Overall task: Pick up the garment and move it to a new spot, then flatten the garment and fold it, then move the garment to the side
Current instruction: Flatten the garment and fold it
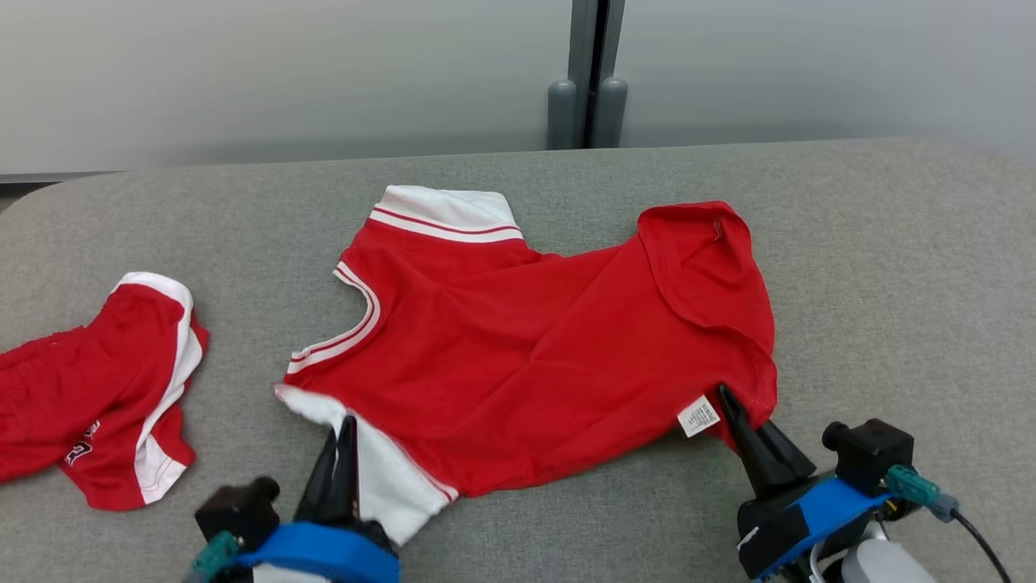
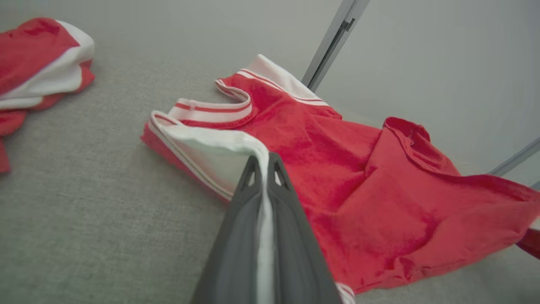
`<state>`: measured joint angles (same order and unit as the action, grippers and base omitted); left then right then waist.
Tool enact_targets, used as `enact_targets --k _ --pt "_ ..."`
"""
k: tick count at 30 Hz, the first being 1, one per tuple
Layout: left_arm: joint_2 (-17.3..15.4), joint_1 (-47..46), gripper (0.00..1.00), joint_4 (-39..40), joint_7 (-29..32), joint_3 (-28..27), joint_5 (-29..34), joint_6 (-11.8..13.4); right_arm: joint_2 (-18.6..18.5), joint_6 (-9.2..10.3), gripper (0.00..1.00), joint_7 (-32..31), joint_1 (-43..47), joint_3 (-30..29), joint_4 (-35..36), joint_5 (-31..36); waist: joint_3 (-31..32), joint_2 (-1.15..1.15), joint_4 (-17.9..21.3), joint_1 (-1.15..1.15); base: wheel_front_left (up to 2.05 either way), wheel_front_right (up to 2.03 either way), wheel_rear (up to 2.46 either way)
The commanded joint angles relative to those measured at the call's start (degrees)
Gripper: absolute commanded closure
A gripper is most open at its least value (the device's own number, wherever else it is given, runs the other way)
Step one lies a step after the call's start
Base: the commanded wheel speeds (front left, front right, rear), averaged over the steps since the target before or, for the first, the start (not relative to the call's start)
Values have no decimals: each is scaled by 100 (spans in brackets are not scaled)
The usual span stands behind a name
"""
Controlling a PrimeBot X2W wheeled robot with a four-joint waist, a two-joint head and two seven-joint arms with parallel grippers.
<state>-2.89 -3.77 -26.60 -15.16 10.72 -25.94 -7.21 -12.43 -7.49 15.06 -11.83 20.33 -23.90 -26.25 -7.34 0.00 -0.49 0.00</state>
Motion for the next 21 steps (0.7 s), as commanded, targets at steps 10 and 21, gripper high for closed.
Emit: enact_targets --k 10,21 --pt "-327 -1115 100 1226 0 69 -440 -44 -366 -1 100 14 -607 158 1145 195 -124 0 147 0 0 0 0" --pt "-1030 -4042 100 424 26 412 -1241 -44 -709 -2 100 9 -3155 458 430 -279 -920 0 280 0 0 0 0"
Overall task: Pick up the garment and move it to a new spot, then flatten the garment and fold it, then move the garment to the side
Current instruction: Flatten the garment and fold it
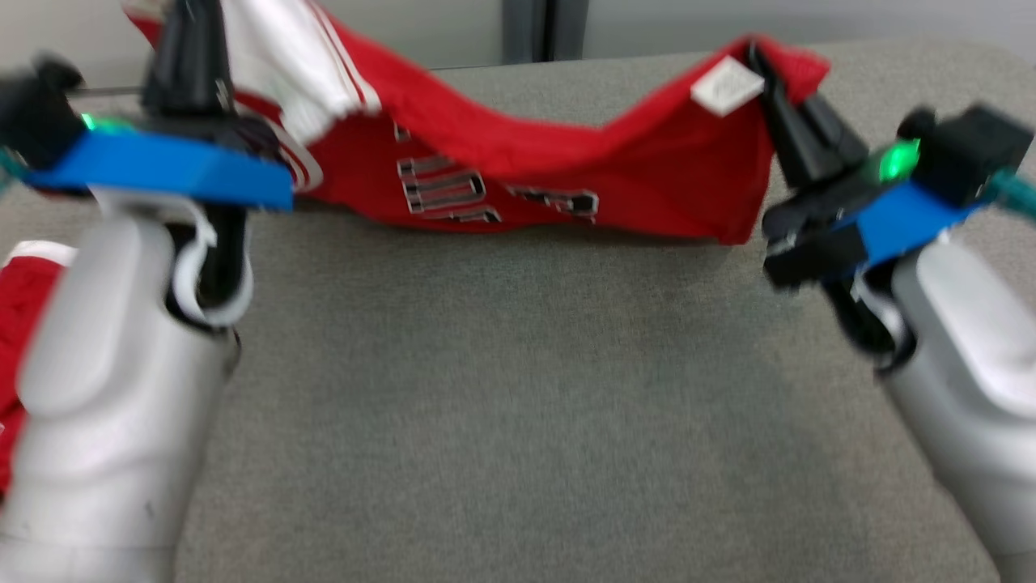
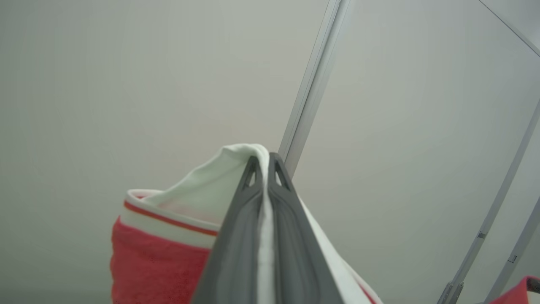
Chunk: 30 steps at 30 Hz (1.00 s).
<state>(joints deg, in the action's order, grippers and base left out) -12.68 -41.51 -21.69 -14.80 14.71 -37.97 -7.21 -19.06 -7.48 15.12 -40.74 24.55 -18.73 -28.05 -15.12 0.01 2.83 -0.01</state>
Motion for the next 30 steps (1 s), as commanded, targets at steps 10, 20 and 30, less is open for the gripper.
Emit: enact_targets --k 10,20,30 --pt "-224 -3376 100 -1347 -14 204 -294 -44 -136 -2 100 1 -3229 241 -1536 -937 -981 -1 101 1 0 0 0" --pt "-273 -5527 100 -2111 -38 700 -250 -45 -459 -2 100 1 -5279 897 -2401 -920 -1396 -1 82 1 0 0 0" --pt "-181 -5081 100 -1927 -39 889 -312 -45 -539 -2 100 1 -4960 1249 -2306 -1189 -1696 -1 -26 1 0 0 0"
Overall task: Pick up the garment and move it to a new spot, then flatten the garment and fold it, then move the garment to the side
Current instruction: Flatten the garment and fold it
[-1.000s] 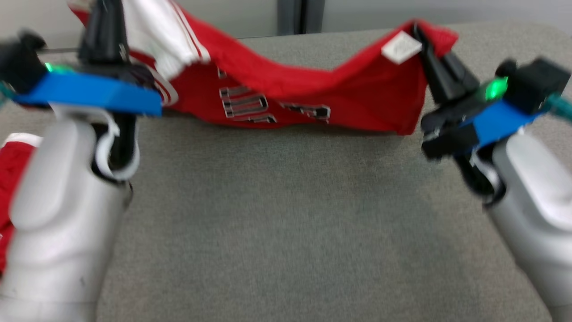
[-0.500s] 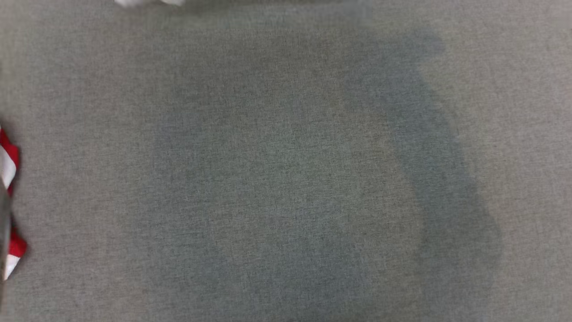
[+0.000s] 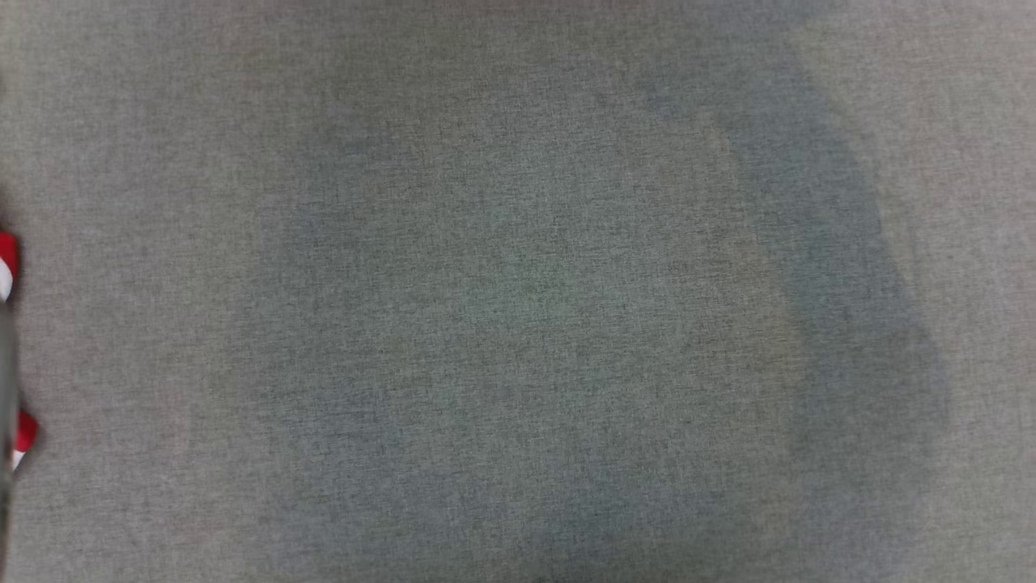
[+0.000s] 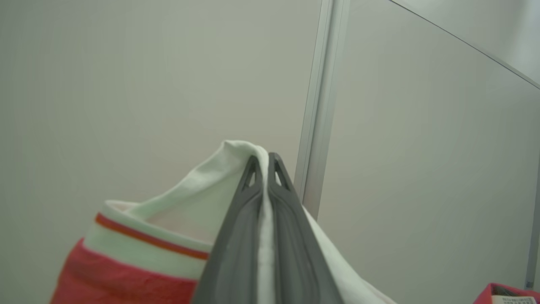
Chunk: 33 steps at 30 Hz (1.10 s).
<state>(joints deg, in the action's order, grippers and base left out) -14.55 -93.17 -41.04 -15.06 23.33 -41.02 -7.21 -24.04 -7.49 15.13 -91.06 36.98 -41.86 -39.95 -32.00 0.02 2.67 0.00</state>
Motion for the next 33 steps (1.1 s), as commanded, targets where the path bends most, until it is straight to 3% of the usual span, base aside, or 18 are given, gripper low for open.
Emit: enact_targets --k 1,6,13,24,33 --pt "14 247 100 62 -13 18 1 -45 -54 -1 100 0 222 31 106 -2 -25 -2 -16 0 0 0 0" --pt "-107 1399 100 443 -14 -110 31 -45 -108 -1 100 0 1207 161 694 -4 -15 -2 45 0 0 0 0" --pt "-125 3521 100 1482 -14 -850 340 -22 -115 -1 100 1 2889 34 1546 132 282 -2 130 0 0 0 0" --pt "572 6886 100 2657 -14 -1838 841 -1 -69 -2 100 1 5289 -17 2226 118 959 -2 132 0 0 0 0" --pt "960 8297 100 2755 -15 -1838 988 -30 -204 -2 100 0 6647 69 2351 79 1530 -2 -60 0 0 0 0"
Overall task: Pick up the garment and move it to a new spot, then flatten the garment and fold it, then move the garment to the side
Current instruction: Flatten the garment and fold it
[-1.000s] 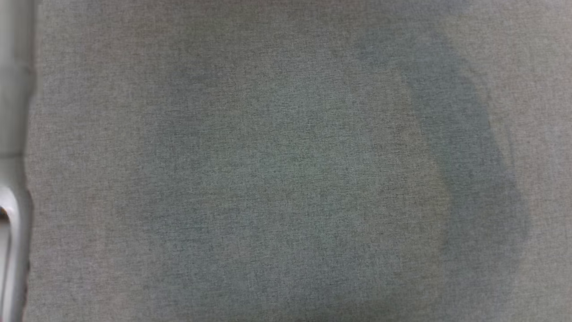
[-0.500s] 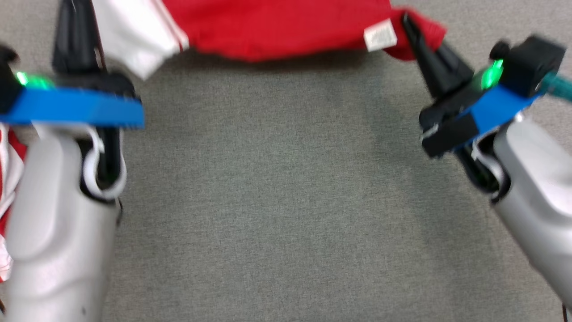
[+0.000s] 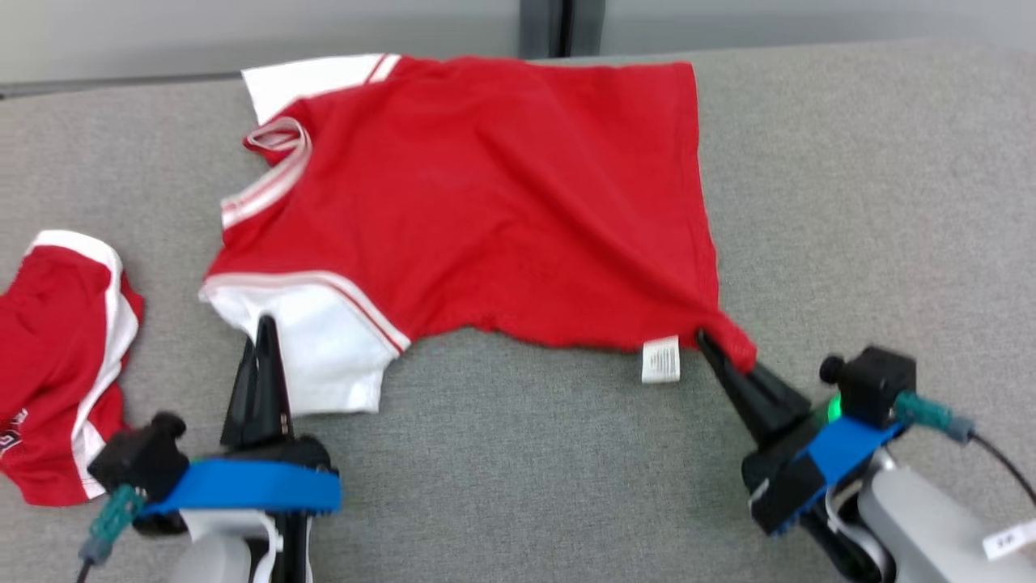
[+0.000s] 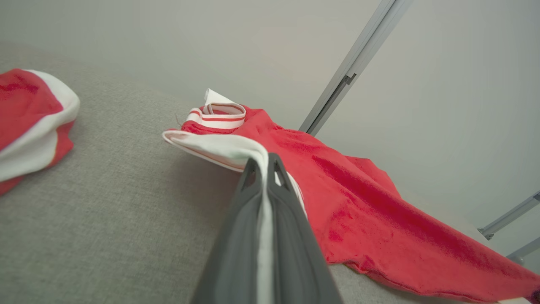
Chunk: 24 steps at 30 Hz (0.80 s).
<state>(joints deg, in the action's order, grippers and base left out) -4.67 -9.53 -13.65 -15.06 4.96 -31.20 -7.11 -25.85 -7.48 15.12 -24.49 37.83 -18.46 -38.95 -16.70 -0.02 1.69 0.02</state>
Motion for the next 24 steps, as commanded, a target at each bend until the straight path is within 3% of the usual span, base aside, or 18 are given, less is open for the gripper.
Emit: enact_targets --k 1,7,12,24 --pt "10 81 100 23 -15 -21 -2 -41 -43 -3 100 2 154 15 13 -18 66 2 32 -2 0 0 0" --pt "122 922 100 248 -15 -154 -45 -22 -189 -3 100 2 931 -78 165 38 470 2 -9 -2 0 0 0" --pt "147 1477 100 422 7 44 -23 -4 -310 -3 100 2 1532 -207 419 53 704 2 -41 -2 0 0 0" --pt "136 2292 100 1197 370 233 -62 273 -594 -3 100 2 2431 -454 755 18 902 2 4 -2 0 0 0"
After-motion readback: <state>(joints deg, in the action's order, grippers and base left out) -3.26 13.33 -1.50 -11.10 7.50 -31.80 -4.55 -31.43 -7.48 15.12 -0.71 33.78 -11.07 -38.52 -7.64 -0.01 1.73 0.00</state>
